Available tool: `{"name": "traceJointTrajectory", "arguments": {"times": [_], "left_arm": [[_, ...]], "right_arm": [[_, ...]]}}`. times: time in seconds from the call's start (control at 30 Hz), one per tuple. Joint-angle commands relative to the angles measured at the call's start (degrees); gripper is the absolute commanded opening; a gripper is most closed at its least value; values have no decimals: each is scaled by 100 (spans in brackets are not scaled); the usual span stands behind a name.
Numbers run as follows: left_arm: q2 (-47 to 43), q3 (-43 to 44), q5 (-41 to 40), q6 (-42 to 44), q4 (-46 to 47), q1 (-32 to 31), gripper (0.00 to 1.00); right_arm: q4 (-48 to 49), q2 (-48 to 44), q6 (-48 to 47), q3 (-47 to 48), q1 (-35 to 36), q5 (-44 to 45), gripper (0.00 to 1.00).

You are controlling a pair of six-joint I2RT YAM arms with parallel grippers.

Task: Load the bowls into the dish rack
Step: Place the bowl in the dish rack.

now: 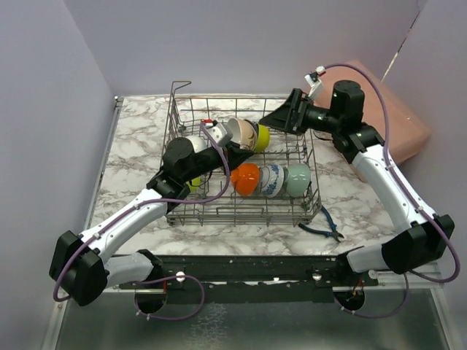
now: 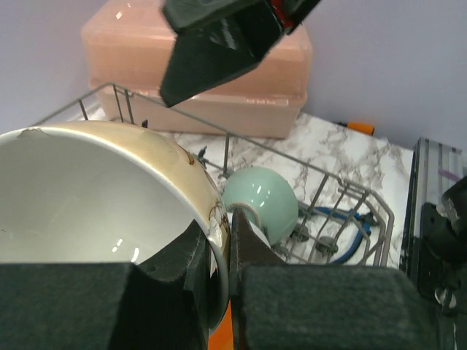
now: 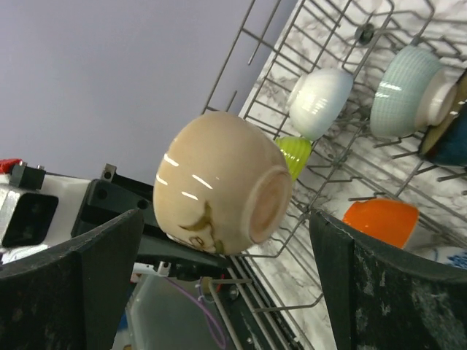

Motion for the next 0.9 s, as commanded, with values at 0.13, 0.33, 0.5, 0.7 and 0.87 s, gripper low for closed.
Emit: {"name": "traceJointTrajectory", "arguments": {"times": [0.13, 0.33, 0.5, 0.7, 0.87], "left_arm": [[111, 494, 252, 947, -575, 8, 0], [145, 629, 80, 1304, -1045, 8, 0], [163, 697, 37, 1410, -1135, 8, 0], [265, 740, 23, 1471, -1167, 10, 0], [330, 773, -13, 1448, -1180, 8, 0]], "right_arm": [[-1310, 953, -227, 1000, 809, 630, 100], [-1937, 1473, -350, 1380, 1066, 659, 100], [-2151, 1651, -478, 1458, 1202, 729, 100], [-1951, 1735, -399, 1377, 1256, 249, 87], [-1416, 1593, -253, 1179, 1263, 36, 14]]}}
